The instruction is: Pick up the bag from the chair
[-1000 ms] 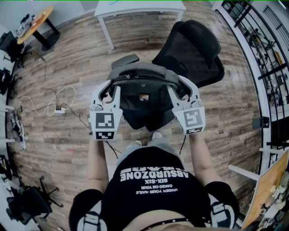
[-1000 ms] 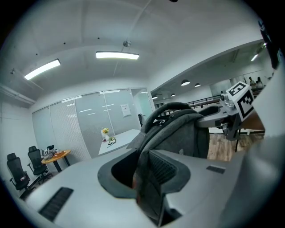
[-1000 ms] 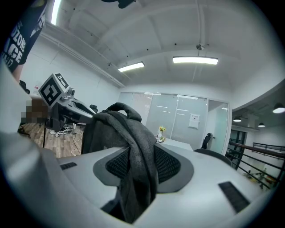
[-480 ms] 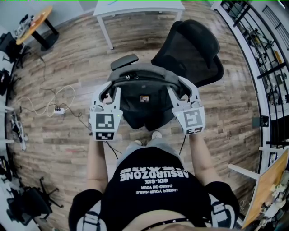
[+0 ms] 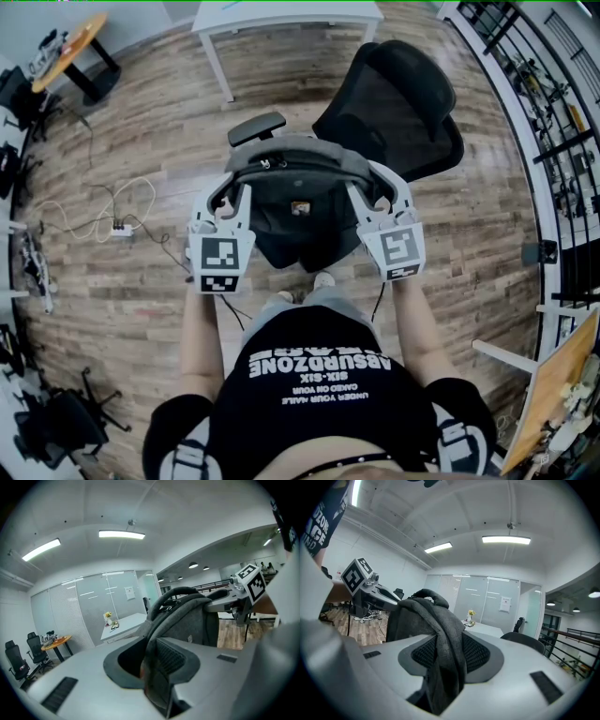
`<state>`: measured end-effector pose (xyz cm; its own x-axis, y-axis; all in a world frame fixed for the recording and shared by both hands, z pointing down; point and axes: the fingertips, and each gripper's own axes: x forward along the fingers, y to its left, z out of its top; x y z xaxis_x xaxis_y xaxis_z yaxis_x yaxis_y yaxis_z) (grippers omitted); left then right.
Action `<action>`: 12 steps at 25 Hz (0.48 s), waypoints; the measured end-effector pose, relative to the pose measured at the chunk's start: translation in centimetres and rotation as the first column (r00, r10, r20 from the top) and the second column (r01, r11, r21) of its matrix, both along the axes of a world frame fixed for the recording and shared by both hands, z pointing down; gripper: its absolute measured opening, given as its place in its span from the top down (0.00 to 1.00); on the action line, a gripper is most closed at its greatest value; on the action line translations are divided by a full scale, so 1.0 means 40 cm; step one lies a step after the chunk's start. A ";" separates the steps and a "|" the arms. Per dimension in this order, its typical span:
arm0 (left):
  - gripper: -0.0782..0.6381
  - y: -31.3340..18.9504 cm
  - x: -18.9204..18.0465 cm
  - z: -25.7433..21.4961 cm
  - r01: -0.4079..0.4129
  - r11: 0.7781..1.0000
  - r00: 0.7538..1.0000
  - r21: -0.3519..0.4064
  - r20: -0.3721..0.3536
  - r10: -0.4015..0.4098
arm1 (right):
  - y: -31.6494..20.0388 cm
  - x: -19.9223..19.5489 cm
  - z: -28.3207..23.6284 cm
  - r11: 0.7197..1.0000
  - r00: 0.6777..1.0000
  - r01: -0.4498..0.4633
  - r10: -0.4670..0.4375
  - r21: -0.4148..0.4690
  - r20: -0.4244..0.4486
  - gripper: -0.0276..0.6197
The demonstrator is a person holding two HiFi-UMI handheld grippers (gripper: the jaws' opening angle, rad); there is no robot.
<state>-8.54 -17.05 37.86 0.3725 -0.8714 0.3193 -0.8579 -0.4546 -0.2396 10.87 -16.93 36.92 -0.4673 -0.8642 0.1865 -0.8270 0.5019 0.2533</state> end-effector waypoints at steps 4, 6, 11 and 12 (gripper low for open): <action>0.77 -0.001 -0.001 0.007 0.002 1.000 1.000 -0.005 0.003 -0.002 | -0.003 -0.002 0.006 1.000 1.000 0.003 -0.003 -0.006 -0.003 0.71; 0.77 -0.002 0.001 0.009 0.004 1.000 1.000 -0.007 0.002 -0.004 | -0.005 0.001 0.009 1.000 1.000 0.005 -0.005 -0.009 -0.005 0.71; 0.77 -0.004 0.003 0.007 0.009 1.000 1.000 -0.005 0.002 -0.009 | -0.010 0.002 0.010 1.000 1.000 0.009 -0.009 -0.009 -0.003 0.71; 0.77 -0.006 0.003 0.006 0.010 1.000 1.000 -0.004 0.001 -0.010 | -0.011 0.002 0.010 1.000 1.000 0.010 -0.010 -0.008 -0.004 0.71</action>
